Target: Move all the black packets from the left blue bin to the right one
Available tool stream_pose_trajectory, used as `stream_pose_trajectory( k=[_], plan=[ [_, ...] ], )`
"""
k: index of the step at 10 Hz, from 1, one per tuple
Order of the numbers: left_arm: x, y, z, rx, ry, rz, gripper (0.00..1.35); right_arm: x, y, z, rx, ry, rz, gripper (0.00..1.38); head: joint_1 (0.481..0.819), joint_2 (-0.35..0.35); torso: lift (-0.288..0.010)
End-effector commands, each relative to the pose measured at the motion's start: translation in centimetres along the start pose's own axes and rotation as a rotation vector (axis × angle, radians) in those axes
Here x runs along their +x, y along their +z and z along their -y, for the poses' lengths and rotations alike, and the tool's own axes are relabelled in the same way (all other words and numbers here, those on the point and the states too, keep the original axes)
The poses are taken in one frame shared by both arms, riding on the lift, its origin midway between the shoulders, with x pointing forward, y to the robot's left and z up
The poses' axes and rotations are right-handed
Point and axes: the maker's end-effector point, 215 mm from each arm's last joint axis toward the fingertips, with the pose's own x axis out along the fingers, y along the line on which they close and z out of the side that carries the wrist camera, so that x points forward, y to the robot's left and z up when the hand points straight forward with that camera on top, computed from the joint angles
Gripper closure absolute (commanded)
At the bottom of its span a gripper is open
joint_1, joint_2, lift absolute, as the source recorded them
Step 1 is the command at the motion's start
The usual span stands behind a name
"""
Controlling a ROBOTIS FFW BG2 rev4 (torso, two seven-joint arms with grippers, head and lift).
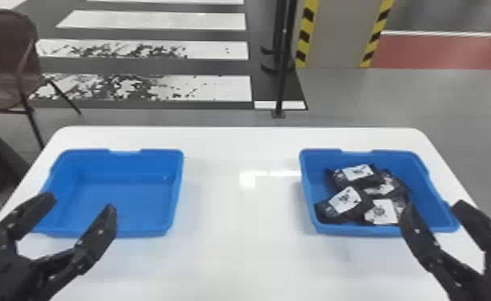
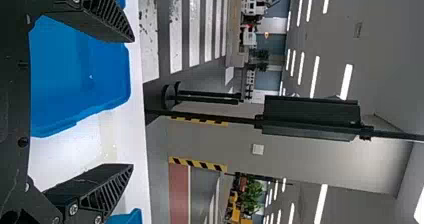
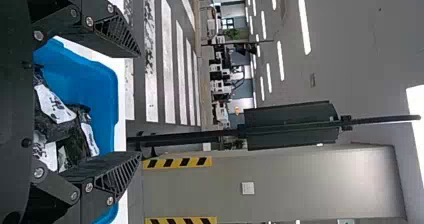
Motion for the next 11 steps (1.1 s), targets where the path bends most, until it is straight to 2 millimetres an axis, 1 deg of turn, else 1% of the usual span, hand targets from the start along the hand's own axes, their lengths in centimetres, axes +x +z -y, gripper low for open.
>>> stream_pose_trajectory(
  k=[1,11],
  plan=[
    [-0.01,-0.08,-0.01,-0.004,0.001,-0.002,0.15,-0.02,-0.11,0.03,0.004,-0.001,-0.001,0.36,0.695,-0.027,-0.140],
    [-0.10,-0.36,0.14,-0.026,-0.003,-0.005,0.15,0.00,-0.31,0.07,0.022,-0.003,0.000,0.36,0.695,-0.031,-0.140]
  ],
)
